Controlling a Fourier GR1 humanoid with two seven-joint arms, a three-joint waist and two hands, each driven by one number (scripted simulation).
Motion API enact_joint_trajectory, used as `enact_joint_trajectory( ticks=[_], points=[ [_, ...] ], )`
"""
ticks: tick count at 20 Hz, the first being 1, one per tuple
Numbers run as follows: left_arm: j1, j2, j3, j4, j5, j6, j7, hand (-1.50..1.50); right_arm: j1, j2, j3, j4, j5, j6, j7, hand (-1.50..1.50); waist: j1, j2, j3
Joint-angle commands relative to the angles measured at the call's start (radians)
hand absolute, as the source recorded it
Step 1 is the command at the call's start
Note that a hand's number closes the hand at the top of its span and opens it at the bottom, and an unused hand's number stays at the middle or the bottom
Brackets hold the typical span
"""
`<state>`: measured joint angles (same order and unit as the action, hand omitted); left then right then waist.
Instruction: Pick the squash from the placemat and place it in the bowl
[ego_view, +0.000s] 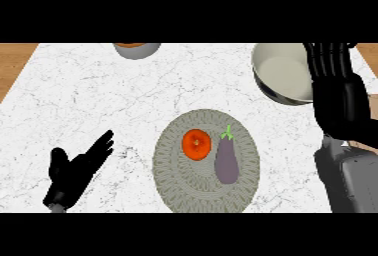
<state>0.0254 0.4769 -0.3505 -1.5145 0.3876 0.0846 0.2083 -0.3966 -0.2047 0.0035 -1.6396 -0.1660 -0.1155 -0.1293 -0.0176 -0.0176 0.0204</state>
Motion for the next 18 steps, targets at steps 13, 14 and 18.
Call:
enact_joint_trajectory(
  ticks=[13,14,18],
  points=[
    [-0.253,0.041,0.175,-0.058,-0.251,0.247,-0.066,0.00,0.289,0.056,0.025,0.277,0.017,0.168,-0.402,-1.50,0.015,0.018,-0.019],
    [-0.258,0.013,0.151,-0.090,-0.279,0.298,-0.032,0.00,0.252,-0.003,0.014,0.302,0.045,0.189,-0.413,-1.50,0.019,0.018,-0.019],
    [-0.220,-0.008,0.171,-0.007,-0.282,0.266,-0.136,0.00,0.227,-0.114,0.047,0.210,0.140,0.184,-0.273,-1.50,0.016,0.018,-0.021]
  ],
)
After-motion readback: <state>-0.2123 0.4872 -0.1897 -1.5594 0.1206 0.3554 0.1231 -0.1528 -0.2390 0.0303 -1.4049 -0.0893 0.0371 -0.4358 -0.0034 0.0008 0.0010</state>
